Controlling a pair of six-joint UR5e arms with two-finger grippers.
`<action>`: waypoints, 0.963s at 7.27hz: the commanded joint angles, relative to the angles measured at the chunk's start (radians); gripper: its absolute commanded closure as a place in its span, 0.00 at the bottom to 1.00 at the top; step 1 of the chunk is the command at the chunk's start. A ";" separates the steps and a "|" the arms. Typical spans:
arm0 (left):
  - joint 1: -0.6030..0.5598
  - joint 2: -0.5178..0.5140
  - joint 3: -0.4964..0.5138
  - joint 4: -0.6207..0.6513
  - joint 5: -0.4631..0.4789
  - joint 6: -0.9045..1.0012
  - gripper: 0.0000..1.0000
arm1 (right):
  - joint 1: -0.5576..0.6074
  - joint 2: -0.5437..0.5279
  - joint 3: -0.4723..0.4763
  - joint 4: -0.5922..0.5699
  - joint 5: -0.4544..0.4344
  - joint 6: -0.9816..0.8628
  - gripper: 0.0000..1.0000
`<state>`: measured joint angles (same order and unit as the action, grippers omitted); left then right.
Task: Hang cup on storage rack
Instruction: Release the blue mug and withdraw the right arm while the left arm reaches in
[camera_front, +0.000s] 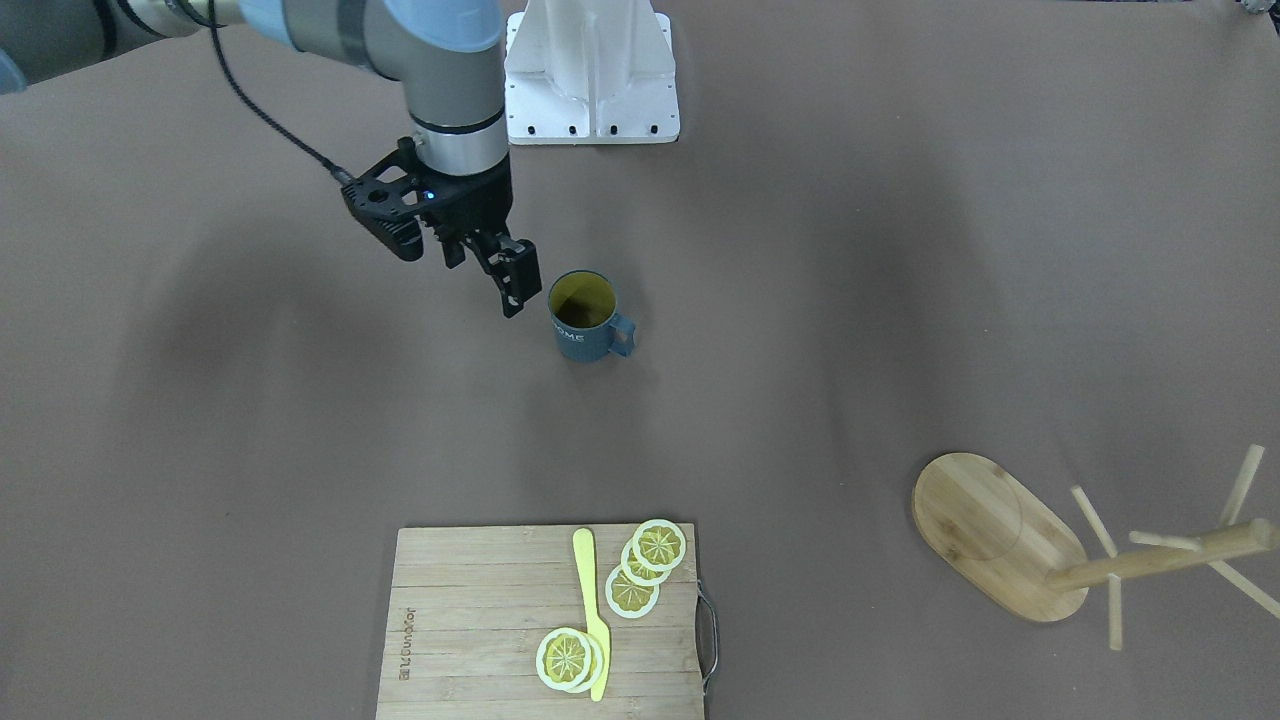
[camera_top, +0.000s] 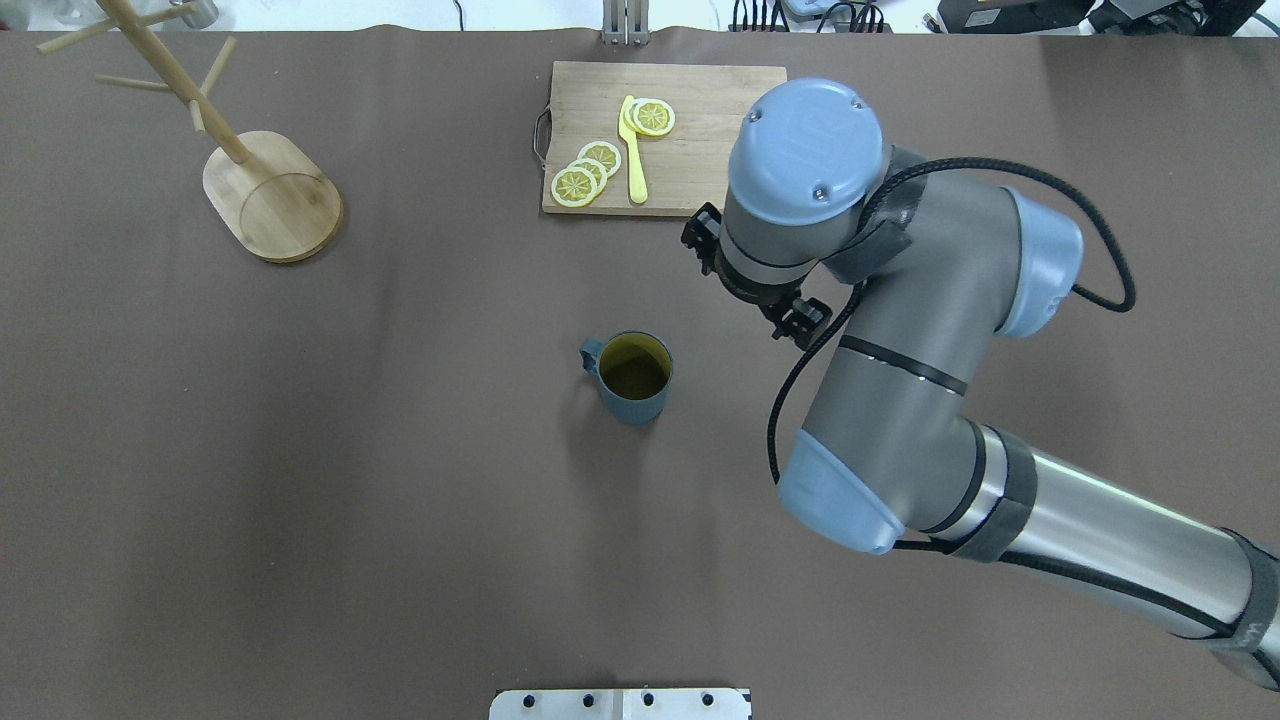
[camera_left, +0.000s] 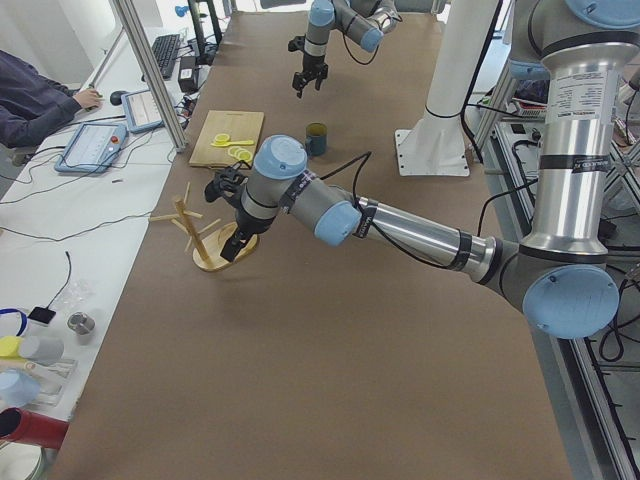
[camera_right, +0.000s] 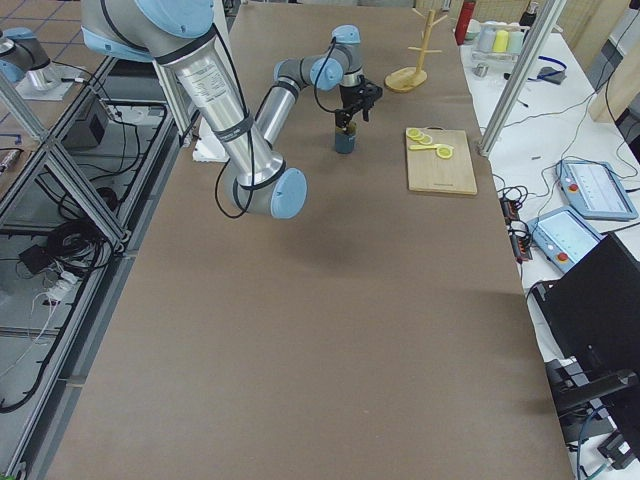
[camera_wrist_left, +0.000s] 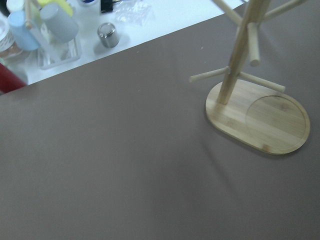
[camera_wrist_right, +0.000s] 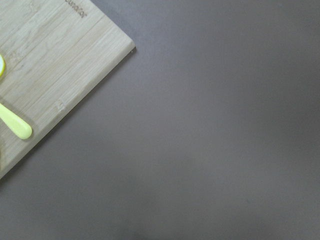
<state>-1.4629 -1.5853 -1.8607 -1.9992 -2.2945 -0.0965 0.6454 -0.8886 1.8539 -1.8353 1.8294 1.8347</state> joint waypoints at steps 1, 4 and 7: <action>0.166 0.004 0.003 -0.251 0.010 -0.200 0.01 | 0.132 -0.132 0.053 0.013 0.108 -0.337 0.00; 0.338 0.007 0.000 -0.421 0.085 -0.380 0.01 | 0.365 -0.318 0.073 0.036 0.255 -0.823 0.00; 0.611 -0.040 0.006 -0.460 0.327 -0.427 0.01 | 0.619 -0.534 0.051 0.077 0.398 -1.306 0.00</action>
<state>-0.9542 -1.6023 -1.8574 -2.4514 -2.0519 -0.5109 1.1700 -1.3415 1.9195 -1.7667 2.1870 0.7168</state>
